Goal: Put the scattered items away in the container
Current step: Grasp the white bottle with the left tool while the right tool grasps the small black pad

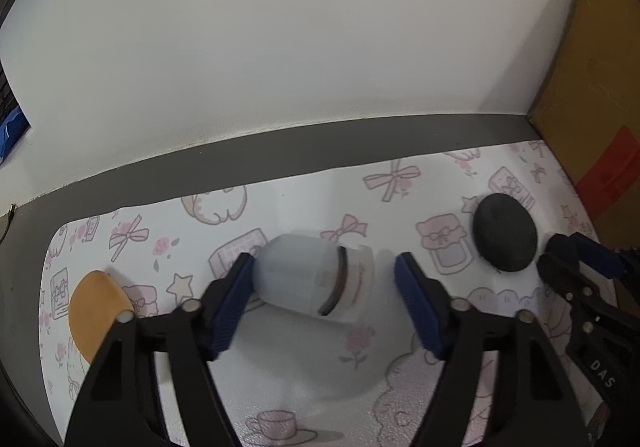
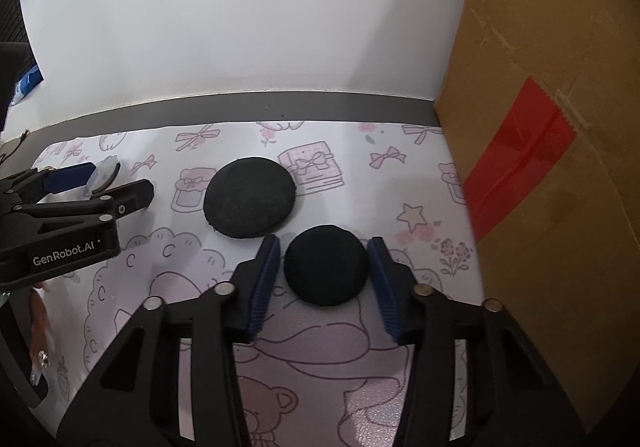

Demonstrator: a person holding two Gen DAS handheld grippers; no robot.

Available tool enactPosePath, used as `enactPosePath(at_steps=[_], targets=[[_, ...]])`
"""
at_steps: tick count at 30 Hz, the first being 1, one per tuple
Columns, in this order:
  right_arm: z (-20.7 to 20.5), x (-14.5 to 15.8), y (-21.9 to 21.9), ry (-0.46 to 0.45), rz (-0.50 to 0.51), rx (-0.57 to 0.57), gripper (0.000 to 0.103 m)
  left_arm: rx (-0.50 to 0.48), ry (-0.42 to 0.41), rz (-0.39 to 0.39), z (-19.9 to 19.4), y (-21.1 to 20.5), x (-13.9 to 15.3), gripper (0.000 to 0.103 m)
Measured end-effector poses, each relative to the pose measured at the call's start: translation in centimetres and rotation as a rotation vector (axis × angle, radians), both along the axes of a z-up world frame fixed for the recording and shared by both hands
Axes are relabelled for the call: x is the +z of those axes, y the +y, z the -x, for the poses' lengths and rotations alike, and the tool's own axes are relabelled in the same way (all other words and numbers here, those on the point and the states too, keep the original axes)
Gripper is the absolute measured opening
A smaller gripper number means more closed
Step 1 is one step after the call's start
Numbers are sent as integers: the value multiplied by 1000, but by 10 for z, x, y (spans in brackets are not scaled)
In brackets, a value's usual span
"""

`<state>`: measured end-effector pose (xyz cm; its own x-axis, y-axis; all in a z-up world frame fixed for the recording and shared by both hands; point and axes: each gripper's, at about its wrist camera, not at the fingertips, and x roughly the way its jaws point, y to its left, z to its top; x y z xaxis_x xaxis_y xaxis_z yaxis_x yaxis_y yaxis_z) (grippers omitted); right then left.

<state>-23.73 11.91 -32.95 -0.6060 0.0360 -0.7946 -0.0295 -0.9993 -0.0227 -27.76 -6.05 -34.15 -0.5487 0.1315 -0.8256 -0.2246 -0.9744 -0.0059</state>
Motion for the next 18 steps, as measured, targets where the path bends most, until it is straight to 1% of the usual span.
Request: enactPosePath(at_steps=[1,7,9,13,18], targets=[[-1,0,1,-1,2,-1,43,-6,-1,1,-1,2,1,58],[-7,2,4,-6,11,1,36,2,-10,9,-1,3,2,58],[-9,1,5,-2,21,-5,33,0,-6,25,-2,4,2,58],[-3,-3,7,-3,49,-8,31,-8,11,57,-8,8,4,58],[-6,-4,8,-1,62,-7,31,-11,18,55,-14,8,8,58]])
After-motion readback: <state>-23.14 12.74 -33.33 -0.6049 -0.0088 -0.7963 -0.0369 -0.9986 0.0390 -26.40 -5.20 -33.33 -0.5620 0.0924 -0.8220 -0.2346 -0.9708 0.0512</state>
